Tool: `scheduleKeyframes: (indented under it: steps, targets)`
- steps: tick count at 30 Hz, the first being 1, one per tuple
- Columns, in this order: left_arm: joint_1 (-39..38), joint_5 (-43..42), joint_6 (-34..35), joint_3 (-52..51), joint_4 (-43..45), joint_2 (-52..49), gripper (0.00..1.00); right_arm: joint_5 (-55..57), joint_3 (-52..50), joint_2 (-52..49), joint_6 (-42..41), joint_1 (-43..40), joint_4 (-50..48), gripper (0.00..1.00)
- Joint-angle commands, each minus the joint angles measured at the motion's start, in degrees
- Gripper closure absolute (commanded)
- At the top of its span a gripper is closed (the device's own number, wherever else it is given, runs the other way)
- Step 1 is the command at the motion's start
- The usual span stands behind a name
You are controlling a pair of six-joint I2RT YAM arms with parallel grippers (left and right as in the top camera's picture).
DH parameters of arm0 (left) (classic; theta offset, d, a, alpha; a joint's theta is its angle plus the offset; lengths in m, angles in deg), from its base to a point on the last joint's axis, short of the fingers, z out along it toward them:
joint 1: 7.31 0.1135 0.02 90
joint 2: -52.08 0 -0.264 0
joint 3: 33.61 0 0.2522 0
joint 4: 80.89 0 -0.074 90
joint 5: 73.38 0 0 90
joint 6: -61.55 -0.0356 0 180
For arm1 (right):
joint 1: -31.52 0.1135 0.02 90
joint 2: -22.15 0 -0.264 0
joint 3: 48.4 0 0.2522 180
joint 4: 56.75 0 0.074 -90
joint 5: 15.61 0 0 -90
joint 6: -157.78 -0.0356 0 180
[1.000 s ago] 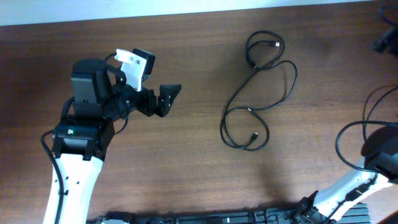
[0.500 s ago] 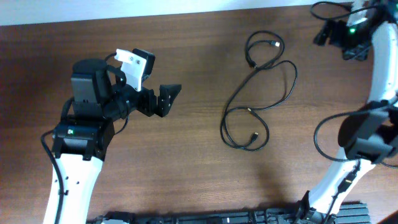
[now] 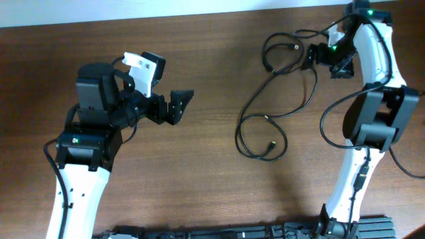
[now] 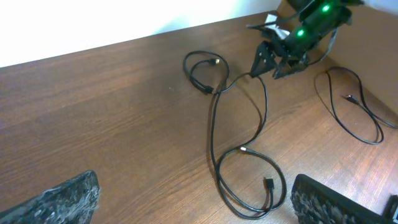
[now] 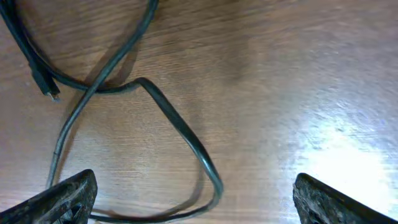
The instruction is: Untangle cables
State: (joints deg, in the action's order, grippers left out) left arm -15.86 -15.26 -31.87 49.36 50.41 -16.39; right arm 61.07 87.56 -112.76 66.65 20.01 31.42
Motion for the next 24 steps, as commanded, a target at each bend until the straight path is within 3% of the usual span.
scheduleKeyframes:
  steps: [1, 4, 7, 8, 9, 11, 13, 16, 24]
  targets:
    - [0.1, 0.2, 0.4, 0.2, 0.1, 0.3, 0.01, 0.5, -2.1, -0.8, 3.9, 1.4, -0.7, 0.00]
    - [0.1, 0.2, 0.4, 0.2, 0.1, 0.3, 0.01, 0.5, -4.9, -0.8, 4.1, 2.1, -2.4, 0.00]
    - [0.1, 0.2, 0.4, 0.2, 0.1, 0.3, 0.01, 0.5, -8.0, -0.8, 4.1, 2.1, -4.3, 0.11]
    - [0.1, 0.2, 0.4, 0.2, 0.1, 0.3, 0.01, 0.5, -9.3, -0.8, 4.1, 2.1, -5.1, 0.19]
    - [0.1, 0.2, 0.4, 0.2, 0.1, 0.3, 0.01, 0.2, -10.4, -0.8, 4.1, 2.1, -5.9, 0.28]
    - [0.1, 0.2, 0.4, 0.2, 0.1, 0.3, 0.01, -0.2, -12.0, -0.8, 4.1, 2.1, -6.4, 0.70]
    - [0.1, 0.2, 0.4, 0.2, 0.1, 0.3, 0.01, -0.2, -12.3, -0.8, 4.1, 2.1, -6.1, 0.96]
    - [0.1, 0.2, 0.4, 0.2, 0.1, 0.3, 0.01, -0.2, -11.5, -0.3, 4.1, 2.1, -5.0, 0.96]
    - [0.1, 0.2, 0.4, 0.2, 0.1, 0.3, 0.01, -0.2, 3.0, 4.6, 4.1, 2.1, 5.1, 0.96]
